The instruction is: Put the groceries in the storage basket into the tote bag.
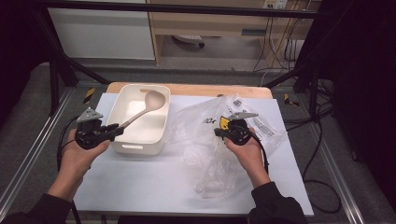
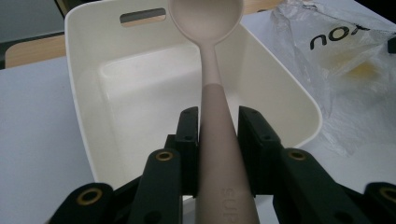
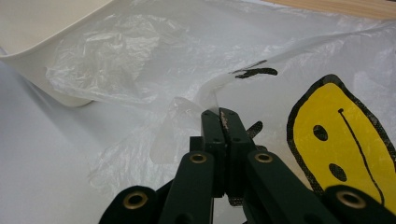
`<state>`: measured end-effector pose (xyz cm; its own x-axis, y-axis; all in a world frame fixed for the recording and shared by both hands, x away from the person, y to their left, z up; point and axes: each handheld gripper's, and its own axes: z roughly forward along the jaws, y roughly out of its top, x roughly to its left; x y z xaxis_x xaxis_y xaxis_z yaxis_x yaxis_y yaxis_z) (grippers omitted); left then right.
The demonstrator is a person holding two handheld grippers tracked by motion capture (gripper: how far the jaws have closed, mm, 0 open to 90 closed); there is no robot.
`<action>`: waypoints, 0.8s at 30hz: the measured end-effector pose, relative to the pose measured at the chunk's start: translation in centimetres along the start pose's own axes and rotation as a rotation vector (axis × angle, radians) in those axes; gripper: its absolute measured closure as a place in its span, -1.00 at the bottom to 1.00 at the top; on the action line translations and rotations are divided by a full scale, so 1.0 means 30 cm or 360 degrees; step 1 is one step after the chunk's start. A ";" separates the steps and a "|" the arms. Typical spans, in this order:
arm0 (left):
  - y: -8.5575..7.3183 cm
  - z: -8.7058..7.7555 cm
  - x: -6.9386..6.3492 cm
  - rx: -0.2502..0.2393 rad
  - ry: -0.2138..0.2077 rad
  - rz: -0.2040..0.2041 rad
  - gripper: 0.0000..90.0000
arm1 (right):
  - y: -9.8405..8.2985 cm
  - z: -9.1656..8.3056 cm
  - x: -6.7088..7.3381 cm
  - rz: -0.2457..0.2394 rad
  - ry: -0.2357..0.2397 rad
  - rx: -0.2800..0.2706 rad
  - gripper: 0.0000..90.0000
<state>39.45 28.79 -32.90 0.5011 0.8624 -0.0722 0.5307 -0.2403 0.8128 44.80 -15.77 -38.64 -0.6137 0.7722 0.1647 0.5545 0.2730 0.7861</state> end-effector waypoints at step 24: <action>0.005 -0.096 -0.141 -0.0097 -0.0145 0.0123 0.56 | 0.000 0.002 0.008 -0.0009 0.0015 -0.0011 1.00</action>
<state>35.44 26.39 -30.82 0.6006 0.7974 -0.0580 0.4471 -0.2748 0.8513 44.70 -15.55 -38.64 -0.6221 0.7652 0.1656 0.5469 0.2734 0.7913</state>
